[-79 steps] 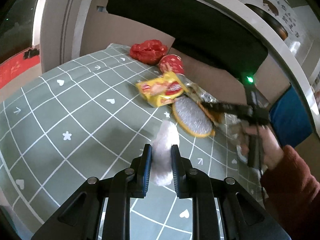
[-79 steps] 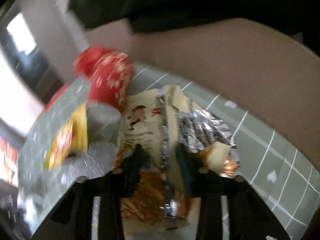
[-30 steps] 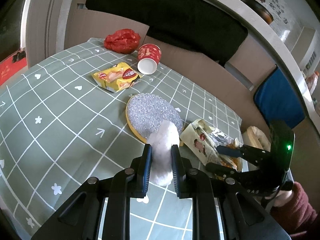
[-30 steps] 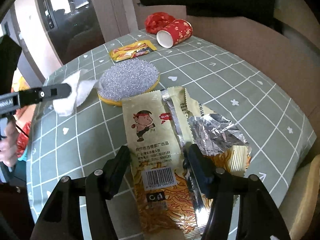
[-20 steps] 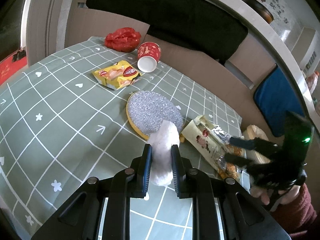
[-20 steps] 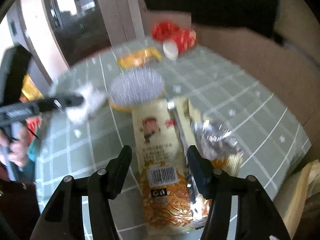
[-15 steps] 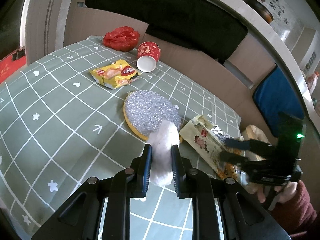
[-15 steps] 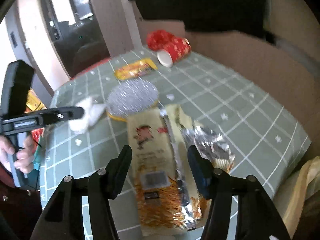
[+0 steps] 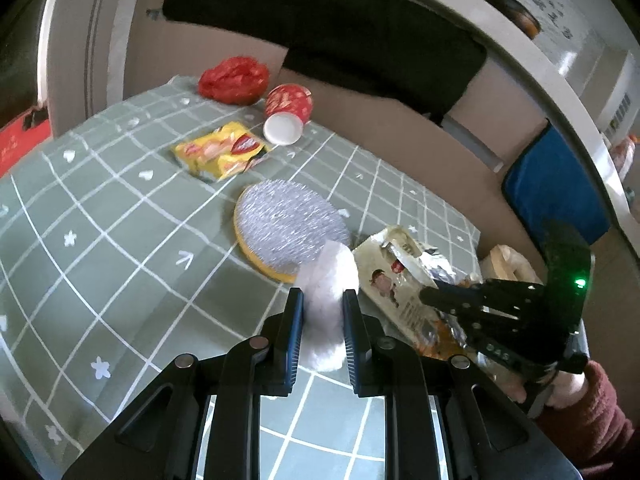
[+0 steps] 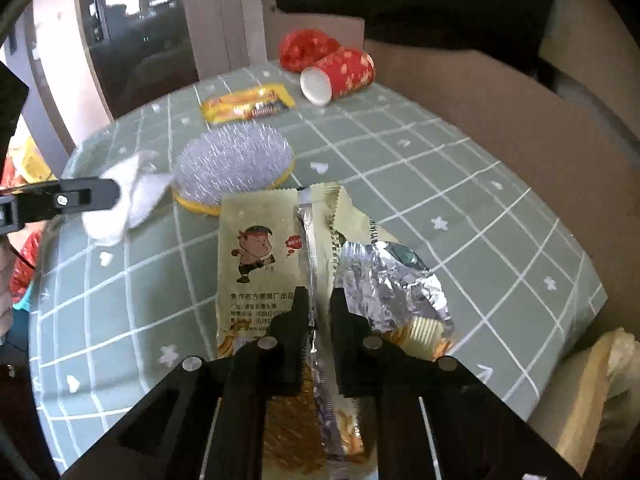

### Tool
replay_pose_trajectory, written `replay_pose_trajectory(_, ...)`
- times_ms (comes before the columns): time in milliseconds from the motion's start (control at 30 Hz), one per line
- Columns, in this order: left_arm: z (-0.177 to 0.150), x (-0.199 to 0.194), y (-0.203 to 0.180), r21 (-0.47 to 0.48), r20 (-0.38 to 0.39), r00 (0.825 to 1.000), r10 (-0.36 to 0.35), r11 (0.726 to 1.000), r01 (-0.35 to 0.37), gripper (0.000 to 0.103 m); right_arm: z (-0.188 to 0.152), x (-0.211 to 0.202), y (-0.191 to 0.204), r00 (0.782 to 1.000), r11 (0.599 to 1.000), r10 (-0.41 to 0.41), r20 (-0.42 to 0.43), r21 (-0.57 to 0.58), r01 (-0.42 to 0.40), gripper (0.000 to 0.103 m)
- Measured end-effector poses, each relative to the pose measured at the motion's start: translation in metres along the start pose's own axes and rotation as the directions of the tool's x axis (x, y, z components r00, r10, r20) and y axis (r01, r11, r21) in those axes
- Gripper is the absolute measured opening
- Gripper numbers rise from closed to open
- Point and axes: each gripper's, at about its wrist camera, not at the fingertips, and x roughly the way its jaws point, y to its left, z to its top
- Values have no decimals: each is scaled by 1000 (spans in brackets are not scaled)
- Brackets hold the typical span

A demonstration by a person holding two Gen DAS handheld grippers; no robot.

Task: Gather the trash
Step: 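Lift the snack bag off the table with the right gripper while the left holds the tissue, then carry the tissue and snack bag over the trash bin and open both grippers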

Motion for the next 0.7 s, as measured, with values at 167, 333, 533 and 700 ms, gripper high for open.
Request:
replay_pose_trajectory(167,9,-21,-28,67,86,996,22,997,-28,20,-13,-59,-1,990,998,-23,142,56,15,7)
replay_pose_trajectory(333,15,-29,-74,141,137,990,-20,990,1,20,-19,-126,-14,958,989,-112,265,124,82,7)
replay_pose_trajectory(533,16,-20,-140,244,157,983,-97,968,57,20,-42,-186,-51,909,954,-261,325,232,191,7)
replay_pose_trajectory(700,15,4,-201,339,140,979,-148,936,93,20,-75,-227,-91,857,897,-399,327,334,290,7)
